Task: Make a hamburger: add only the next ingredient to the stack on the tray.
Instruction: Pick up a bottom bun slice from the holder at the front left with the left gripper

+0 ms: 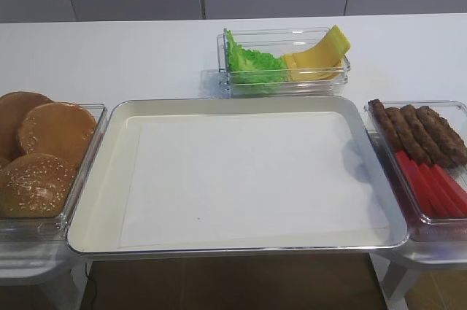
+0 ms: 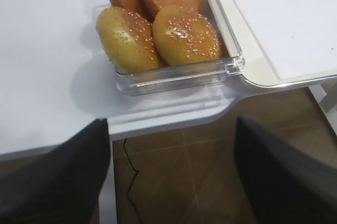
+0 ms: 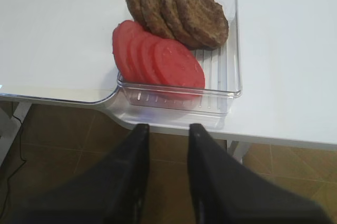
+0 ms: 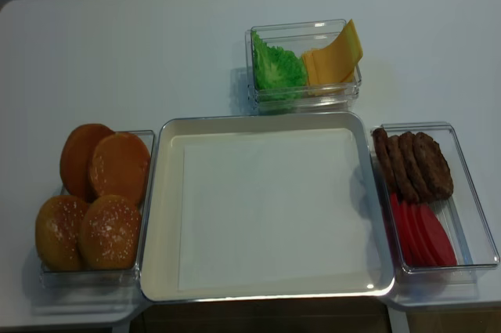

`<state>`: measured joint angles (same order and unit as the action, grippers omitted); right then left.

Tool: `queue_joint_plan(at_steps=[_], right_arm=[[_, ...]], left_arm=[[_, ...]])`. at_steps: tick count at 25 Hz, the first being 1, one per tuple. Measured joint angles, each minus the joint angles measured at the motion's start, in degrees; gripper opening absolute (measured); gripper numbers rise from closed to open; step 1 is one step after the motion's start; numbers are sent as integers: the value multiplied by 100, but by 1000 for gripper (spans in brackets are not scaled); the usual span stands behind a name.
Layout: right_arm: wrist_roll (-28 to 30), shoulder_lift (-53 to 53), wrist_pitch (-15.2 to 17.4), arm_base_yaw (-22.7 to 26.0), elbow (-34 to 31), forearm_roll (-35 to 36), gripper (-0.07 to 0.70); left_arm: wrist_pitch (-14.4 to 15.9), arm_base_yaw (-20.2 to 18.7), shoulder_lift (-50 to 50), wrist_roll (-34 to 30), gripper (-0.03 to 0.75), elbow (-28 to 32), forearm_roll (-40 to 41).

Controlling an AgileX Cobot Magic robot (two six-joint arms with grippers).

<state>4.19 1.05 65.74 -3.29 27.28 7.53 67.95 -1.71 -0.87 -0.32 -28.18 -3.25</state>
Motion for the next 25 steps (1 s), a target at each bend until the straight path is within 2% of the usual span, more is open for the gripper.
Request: queue_joint_plan(at_steps=[13, 18, 25], right_arm=[[-21, 0, 0, 0, 0, 0, 184], [-21, 0, 0, 0, 0, 0, 184], [-21, 0, 0, 0, 0, 0, 176]], left_arm=[[0, 0, 0, 0, 543, 0, 0], [-207, 0, 0, 32, 536, -74, -51], [-738, 0, 85, 258, 496, -448, -132]])
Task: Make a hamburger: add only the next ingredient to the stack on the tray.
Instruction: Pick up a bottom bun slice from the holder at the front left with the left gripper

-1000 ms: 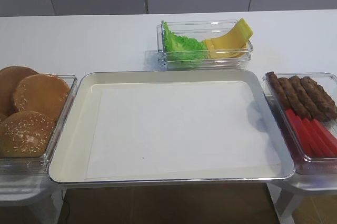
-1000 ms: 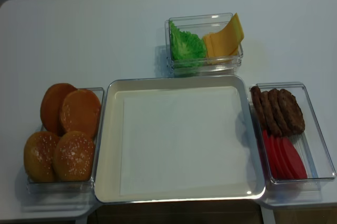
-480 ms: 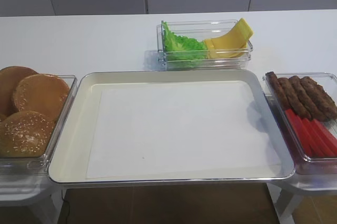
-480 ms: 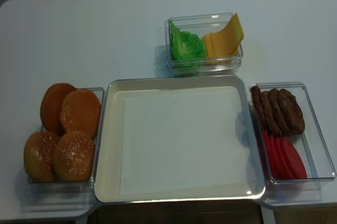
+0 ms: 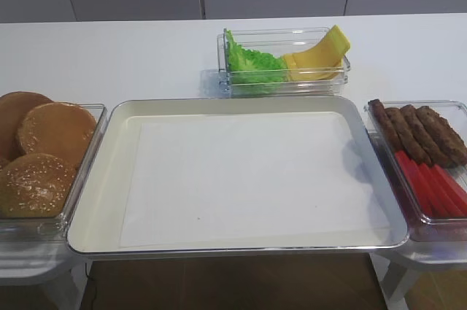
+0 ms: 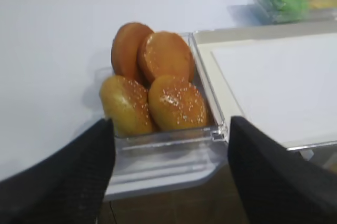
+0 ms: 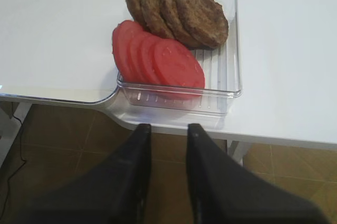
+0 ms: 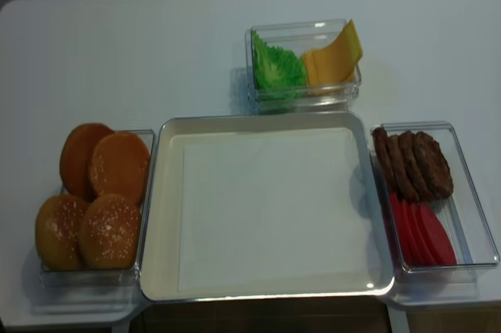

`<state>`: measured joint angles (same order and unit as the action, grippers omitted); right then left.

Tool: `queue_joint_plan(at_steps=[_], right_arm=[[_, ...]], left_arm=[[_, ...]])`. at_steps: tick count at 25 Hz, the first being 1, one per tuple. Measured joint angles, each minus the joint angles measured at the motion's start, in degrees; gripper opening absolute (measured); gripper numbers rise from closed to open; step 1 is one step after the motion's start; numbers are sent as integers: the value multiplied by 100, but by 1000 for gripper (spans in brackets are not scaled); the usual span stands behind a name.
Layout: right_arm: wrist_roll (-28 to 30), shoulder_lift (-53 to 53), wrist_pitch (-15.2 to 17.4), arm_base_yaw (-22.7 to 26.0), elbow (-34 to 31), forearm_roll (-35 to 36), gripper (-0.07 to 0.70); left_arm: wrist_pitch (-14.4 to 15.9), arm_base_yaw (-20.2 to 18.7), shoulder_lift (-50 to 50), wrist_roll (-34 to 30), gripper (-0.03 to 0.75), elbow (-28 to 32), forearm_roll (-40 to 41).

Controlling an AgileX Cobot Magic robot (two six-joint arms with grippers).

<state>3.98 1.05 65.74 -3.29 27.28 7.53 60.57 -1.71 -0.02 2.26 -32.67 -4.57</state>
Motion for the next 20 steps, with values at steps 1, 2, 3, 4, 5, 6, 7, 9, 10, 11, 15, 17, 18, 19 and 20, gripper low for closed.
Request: queue_joint_plan(at_steps=[1, 2, 3, 4, 5, 6, 7, 9, 10, 11, 15, 17, 18, 19, 20], right_arm=[[0, 0, 0, 0, 0, 0, 176], [0, 0, 0, 0, 0, 0, 176], [0, 0, 0, 0, 0, 0, 175], [0, 0, 0, 0, 0, 0, 174], [0, 0, 0, 0, 0, 0, 172], [0, 0, 0, 0, 0, 0, 169], [0, 0, 0, 0, 0, 0, 164], [0, 0, 0, 0, 0, 0, 158], [0, 0, 0, 0, 0, 0, 156], [0, 0, 0, 0, 0, 0, 155], [0, 0, 0, 0, 0, 0, 155], [0, 0, 0, 0, 0, 0, 155], [0, 0, 0, 0, 0, 0, 155], [0, 0, 0, 0, 0, 0, 155], [0, 0, 0, 0, 0, 0, 155]], left_arm=[[-95, 0, 140, 11, 494, -56, 0], [-179, 0, 325, 11, 493, -121, 0], [-261, 0, 551, 11, 493, -172, 13], [-357, 0, 756, 11, 493, -226, 23], [-471, 0, 1016, 22, 493, -271, 35], [-572, 0, 1288, 45, 491, -322, 35], [-735, 0, 1520, 109, 489, -345, 35], [-1136, 0, 2115, 276, 481, -385, 44], [-1293, 0, 2436, 387, 477, -413, 44], [-1457, 0, 2715, 493, 476, -450, 44], [-1786, 0, 3980, 621, 473, -813, -179], [-1852, 0, 4602, 630, 473, -1095, -257], [-1875, 0, 4855, 630, 472, -1273, -289], [-1904, 0, 5147, 630, 471, -1453, -317], [-1917, 0, 5430, 630, 470, -1606, -343]])
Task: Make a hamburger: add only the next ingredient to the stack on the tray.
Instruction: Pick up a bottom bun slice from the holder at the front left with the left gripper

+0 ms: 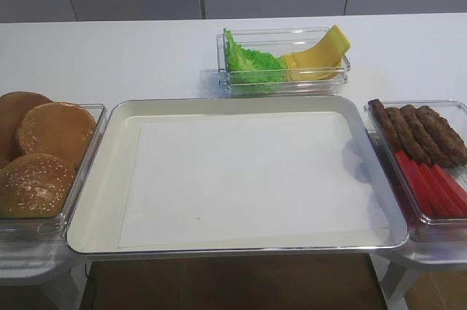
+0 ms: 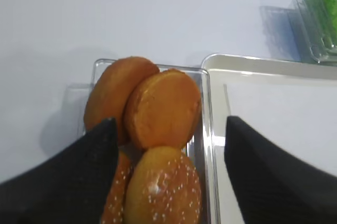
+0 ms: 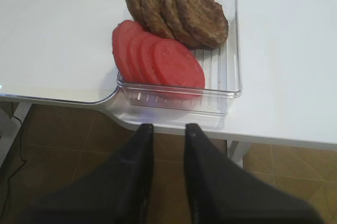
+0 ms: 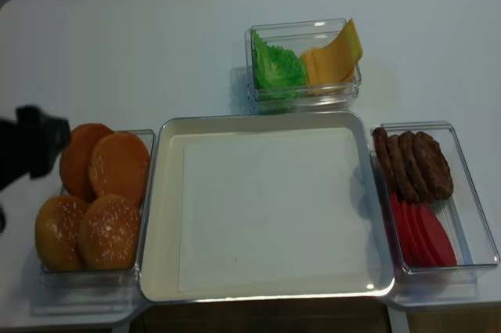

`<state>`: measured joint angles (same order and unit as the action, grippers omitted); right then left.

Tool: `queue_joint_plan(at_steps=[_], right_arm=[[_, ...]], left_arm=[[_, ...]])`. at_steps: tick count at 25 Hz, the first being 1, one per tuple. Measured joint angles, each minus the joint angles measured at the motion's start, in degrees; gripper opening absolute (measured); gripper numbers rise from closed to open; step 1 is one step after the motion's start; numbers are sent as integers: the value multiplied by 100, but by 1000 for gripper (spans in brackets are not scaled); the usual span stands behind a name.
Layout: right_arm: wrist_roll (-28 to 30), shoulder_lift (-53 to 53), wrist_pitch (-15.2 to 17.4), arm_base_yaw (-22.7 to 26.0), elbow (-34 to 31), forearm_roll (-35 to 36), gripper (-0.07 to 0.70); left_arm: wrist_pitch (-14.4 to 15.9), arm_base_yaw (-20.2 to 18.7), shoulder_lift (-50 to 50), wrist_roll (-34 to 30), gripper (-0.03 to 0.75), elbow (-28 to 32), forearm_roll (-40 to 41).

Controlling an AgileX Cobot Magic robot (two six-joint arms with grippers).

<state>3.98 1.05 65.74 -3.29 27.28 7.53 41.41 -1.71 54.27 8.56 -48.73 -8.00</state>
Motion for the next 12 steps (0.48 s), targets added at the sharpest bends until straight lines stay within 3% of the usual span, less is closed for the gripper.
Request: queue_joint_plan(at_steps=[5, 12], right_arm=[[0, 0, 0, 0, 0, 0, 154], [0, 0, 0, 0, 0, 0, 154]], left_arm=[[48, 171, 1133, -115, 465, -795, -451], [934, 813, 2316, -1251, 461, -1631, -1208]])
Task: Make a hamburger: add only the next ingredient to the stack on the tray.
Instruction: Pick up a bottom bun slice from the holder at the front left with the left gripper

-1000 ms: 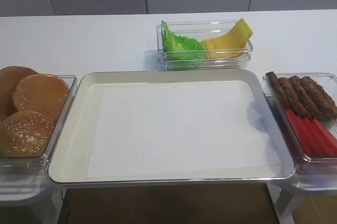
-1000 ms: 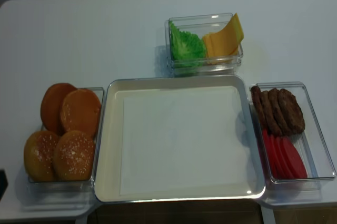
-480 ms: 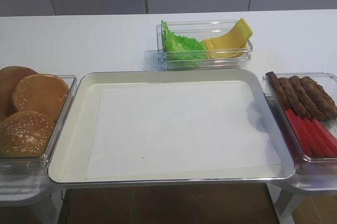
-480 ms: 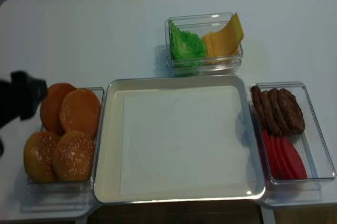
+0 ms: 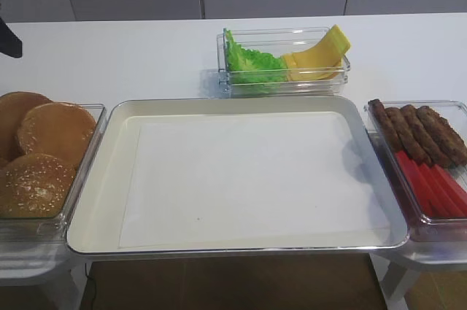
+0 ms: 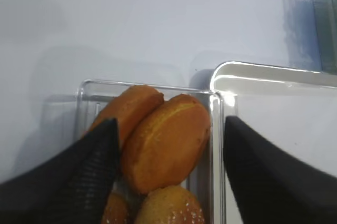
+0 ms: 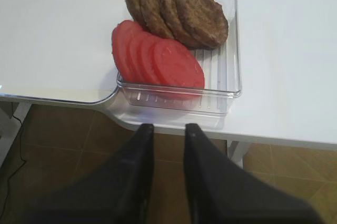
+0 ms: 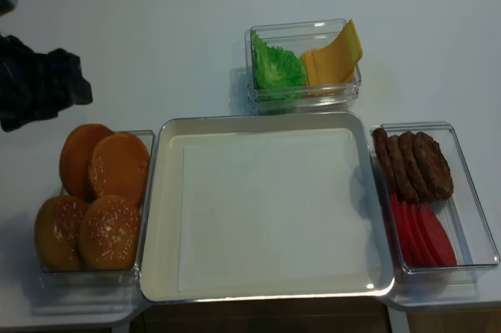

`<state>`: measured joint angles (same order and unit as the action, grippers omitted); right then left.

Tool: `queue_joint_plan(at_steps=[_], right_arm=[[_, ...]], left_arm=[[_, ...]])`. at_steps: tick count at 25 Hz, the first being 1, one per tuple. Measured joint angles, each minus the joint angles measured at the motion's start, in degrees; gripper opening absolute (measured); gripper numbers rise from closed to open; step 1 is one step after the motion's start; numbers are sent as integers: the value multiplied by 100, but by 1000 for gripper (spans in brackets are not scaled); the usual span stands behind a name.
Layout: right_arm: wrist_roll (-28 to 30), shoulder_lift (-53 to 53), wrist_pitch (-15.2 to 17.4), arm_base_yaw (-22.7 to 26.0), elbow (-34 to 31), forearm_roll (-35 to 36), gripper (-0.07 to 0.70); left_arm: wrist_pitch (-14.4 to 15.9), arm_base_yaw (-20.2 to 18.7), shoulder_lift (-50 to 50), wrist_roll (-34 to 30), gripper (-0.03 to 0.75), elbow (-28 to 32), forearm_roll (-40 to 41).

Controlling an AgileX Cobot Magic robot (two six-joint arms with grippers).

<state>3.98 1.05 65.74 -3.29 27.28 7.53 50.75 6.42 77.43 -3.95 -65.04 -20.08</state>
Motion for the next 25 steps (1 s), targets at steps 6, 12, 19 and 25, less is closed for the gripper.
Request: queue_joint_plan(at_steps=[6, 12, 19, 25], right_arm=[[0, 0, 0, 0, 0, 0, 154], [14, 0, 0, 0, 0, 0, 154], [14, 0, 0, 0, 0, 0, 153], [14, 0, 0, 0, 0, 0, 153]], left_arm=[[768, 298, 519, -1188, 460, -553, -117], [1296, 395, 992, -2074, 460, -705, -128], [1309, 616, 1315, -2536, 460, -718, -106], [1299, 753, 1549, -2602, 449, -720, -151]])
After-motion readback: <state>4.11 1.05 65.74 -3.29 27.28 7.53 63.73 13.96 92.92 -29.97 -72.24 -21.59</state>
